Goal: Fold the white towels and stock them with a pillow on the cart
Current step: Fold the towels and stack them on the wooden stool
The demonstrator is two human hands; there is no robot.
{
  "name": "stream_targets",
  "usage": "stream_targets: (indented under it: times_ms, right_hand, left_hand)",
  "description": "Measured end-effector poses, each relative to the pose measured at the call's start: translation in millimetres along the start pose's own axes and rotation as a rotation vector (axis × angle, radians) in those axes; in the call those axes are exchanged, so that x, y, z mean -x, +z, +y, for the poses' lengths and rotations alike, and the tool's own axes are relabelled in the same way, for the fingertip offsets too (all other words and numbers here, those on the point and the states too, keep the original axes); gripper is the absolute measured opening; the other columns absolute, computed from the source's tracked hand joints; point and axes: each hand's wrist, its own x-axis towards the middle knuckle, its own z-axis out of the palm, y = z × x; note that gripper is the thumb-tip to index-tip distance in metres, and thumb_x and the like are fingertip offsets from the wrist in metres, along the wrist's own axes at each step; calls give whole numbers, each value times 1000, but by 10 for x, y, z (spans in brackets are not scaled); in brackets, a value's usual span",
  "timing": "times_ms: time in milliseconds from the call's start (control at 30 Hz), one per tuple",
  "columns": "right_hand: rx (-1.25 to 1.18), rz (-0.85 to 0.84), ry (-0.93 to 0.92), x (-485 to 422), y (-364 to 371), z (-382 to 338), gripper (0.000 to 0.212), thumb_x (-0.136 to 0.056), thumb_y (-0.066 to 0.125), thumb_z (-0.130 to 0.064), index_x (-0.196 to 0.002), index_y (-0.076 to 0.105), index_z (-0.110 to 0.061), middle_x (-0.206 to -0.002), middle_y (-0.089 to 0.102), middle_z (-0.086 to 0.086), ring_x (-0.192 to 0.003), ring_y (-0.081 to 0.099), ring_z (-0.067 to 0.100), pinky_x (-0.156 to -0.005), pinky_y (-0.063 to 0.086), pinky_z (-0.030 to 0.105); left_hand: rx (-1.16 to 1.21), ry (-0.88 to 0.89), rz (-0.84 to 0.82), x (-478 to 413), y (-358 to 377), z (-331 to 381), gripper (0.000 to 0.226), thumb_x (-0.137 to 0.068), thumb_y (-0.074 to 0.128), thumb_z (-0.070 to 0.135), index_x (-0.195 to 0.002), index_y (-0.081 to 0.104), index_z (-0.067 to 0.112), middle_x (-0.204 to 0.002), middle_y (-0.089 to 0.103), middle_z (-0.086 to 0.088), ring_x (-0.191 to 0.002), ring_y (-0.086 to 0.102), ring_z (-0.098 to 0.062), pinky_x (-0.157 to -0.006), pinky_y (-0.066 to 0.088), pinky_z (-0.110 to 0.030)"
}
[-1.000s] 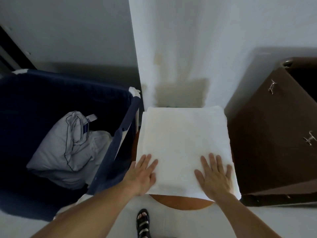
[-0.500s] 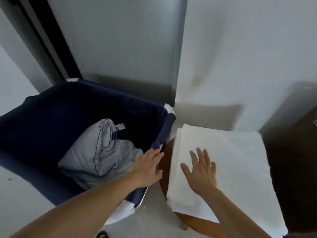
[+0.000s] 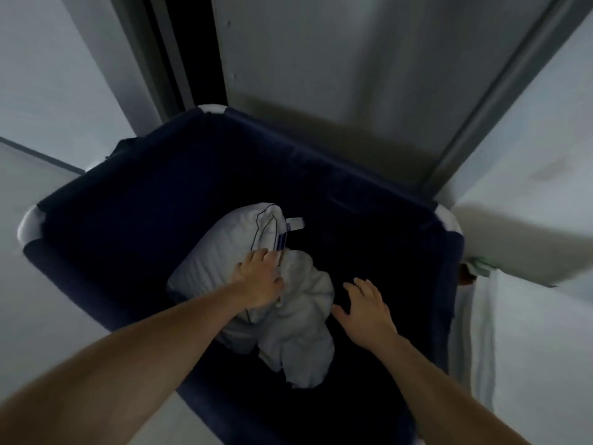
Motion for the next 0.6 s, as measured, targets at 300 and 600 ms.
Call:
stream_targets:
  times_ms: [300, 600]
  right_hand:
    - [-161, -214, 156, -1359, 824, -97, 66, -96, 45, -58, -149, 38, -18, -150, 41, 11, -132, 42, 29, -105, 42, 37]
    - [-335, -245, 239, -3146, 2074, -37, 77, -95, 55, -50, -153, 27, -8, -150, 39, 18, -132, 44, 35, -108, 39, 40]
  left_hand:
    - [142, -78, -99, -910, 585, -673, 70, -97, 49, 44, -155, 19, 17, -157, 27, -8, -140, 29, -28, -114, 29, -42]
    - [168, -71, -94, -1947, 1445, -1207, 73, -97, 54, 39, -155, 19, 11, -157, 27, -13, -142, 25, -28, -116, 26, -41]
